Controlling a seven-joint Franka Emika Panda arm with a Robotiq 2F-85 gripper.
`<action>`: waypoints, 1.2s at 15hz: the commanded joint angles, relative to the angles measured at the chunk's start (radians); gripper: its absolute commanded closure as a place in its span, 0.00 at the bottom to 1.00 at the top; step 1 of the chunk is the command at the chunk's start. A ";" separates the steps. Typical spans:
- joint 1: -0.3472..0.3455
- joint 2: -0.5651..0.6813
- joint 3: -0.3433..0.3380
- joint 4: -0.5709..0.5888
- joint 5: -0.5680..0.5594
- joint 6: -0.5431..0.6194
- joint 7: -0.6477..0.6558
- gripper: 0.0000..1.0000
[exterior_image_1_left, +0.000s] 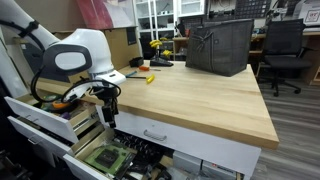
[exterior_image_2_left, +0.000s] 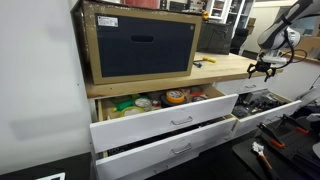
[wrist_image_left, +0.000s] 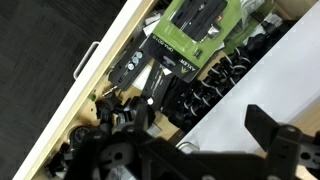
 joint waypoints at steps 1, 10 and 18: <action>-0.005 0.066 0.010 0.006 0.086 0.079 -0.047 0.00; -0.108 0.093 0.034 -0.014 0.258 0.202 -0.210 0.00; -0.197 0.195 0.029 0.089 0.345 0.210 -0.200 0.00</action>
